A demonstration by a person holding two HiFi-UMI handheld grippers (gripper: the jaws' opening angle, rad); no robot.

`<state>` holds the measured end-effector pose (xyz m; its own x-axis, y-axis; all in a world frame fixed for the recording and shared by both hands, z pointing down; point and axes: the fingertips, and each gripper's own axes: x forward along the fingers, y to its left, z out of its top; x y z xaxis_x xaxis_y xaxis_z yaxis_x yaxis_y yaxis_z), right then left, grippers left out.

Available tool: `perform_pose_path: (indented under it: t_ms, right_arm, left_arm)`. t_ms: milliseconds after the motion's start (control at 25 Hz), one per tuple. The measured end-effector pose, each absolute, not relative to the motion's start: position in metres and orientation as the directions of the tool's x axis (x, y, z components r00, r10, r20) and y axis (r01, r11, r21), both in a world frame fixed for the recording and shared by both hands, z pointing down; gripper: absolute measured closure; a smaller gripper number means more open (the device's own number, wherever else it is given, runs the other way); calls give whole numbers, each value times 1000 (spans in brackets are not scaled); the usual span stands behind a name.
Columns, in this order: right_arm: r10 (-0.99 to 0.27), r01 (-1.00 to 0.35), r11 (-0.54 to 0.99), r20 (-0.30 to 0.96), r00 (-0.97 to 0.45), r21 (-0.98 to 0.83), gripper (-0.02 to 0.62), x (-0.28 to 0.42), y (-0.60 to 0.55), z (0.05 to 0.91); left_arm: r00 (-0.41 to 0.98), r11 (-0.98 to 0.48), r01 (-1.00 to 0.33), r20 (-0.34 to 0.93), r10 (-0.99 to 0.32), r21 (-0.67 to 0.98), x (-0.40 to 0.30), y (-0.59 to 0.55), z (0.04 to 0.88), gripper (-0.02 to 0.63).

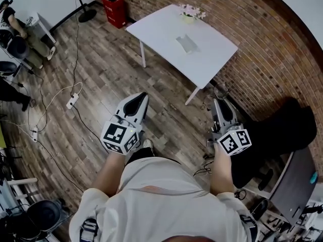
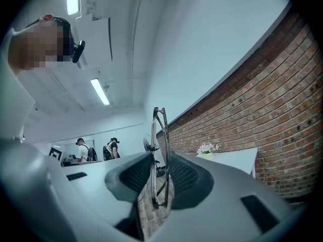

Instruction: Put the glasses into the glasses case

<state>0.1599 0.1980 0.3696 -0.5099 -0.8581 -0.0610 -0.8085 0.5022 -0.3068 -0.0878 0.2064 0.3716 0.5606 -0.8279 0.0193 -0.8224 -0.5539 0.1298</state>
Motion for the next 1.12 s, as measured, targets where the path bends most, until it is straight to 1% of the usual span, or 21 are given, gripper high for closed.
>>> perform_pose_path:
  t_ms: [200, 480, 720, 920, 1120]
  right_arm:
    - [-866, -824, 493, -68, -495, -279, 437, 127, 164, 354]
    - [-873, -832, 474, -36, -485, -287, 437, 98, 127, 368]
    - [-871, -826, 475, -28, -491, -305, 437, 99, 79, 377]
    - [-854, -804, 499, -28, -519, -324, 437, 99, 24, 385]
    - [-841, -793, 519, -25, -540, -320, 437, 114, -37, 384]
  left_arm:
    - [595, -591, -796, -5, -803, 131, -118, 163, 362, 580]
    - [624, -614, -774, 26, -781, 156, -140, 123, 378, 580]
    - [614, -603, -785, 50, -788, 144, -142, 80, 382, 580]
    - [572, -559, -817, 75, -817, 141, -145, 35, 391, 579]
    - [548, -536, -833, 73, -833, 138, -132, -21, 392, 580]
